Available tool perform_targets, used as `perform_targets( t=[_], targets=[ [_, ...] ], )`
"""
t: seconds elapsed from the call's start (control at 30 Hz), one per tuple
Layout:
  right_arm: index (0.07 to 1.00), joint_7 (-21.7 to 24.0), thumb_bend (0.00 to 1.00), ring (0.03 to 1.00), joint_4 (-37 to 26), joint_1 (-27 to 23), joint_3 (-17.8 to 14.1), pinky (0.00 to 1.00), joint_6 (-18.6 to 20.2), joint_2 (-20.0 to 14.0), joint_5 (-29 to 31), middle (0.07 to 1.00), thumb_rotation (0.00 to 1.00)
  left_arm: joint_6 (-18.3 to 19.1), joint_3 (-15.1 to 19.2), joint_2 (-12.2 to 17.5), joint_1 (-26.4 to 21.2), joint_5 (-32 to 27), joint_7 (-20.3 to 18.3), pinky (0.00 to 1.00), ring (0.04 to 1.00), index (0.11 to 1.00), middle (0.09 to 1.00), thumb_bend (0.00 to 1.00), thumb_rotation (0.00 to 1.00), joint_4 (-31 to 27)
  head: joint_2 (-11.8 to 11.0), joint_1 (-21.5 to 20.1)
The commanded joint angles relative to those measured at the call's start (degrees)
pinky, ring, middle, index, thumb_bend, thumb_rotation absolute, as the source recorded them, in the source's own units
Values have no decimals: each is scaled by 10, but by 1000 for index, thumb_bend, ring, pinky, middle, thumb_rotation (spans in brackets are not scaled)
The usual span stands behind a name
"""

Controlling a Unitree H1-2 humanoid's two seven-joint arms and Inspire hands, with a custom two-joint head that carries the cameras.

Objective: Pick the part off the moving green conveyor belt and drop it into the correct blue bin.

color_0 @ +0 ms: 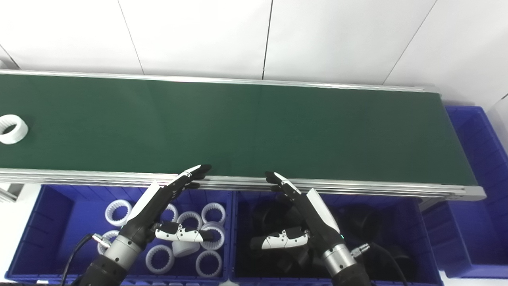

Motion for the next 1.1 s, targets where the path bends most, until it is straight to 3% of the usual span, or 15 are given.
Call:
perform_targets(
  t=[0.0, 0.03, 0.07, 0.17, 0.23, 0.47, 0.67, 0.9, 1.07],
  targets=[
    [916, -6, 895, 862, -9, 7, -8, 797, -20, -6, 23, 898, 264, -32, -7, -15, 1, 3, 14, 818, 871, 885, 893, 904, 210, 3, -13, 28],
    [912, -6, 891, 862, -11, 10, -12, 793, -22, -12, 26, 894, 240, -43, -12, -25, 3, 15, 23, 806, 860, 879, 883, 905, 214, 12, -41, 69],
    [911, -6, 891, 862, -12, 12, -14, 791, -23, -16, 26, 893, 237, -51, -15, -32, 4, 23, 30, 804, 858, 878, 882, 905, 215, 19, -41, 69],
    [902, -14, 890, 853, -2, 12, -18, 772, -42, -27, 29, 882, 202, -88, -26, -48, 1, 43, 49, 816, 861, 876, 876, 904, 238, 51, -86, 109],
    [896, -21, 895, 846, 11, 11, -20, 762, -56, -32, 33, 872, 172, -114, -29, -57, -3, 48, 58, 824, 861, 869, 874, 910, 258, 74, -97, 110],
    [893, -27, 930, 843, 31, 8, -18, 759, -65, -38, 32, 869, 247, -153, -31, -71, -8, 57, 78, 851, 880, 863, 890, 915, 276, 112, -123, 98],
    [884, -30, 949, 839, 40, 3, -16, 748, -60, -36, 31, 865, 232, -159, -39, -66, -15, 58, 98, 829, 865, 855, 878, 921, 271, 131, -145, 83],
    [879, -46, 965, 844, 78, -6, -11, 754, -87, -33, 36, 862, 176, -160, -65, -47, -27, 51, 143, 802, 841, 833, 855, 948, 282, 152, -196, 71],
    [868, -52, 974, 832, 102, -16, -8, 733, -101, -29, 36, 854, 176, -160, -76, -40, -33, 33, 171, 758, 816, 810, 835, 925, 234, 156, -211, 61]
  ],
)
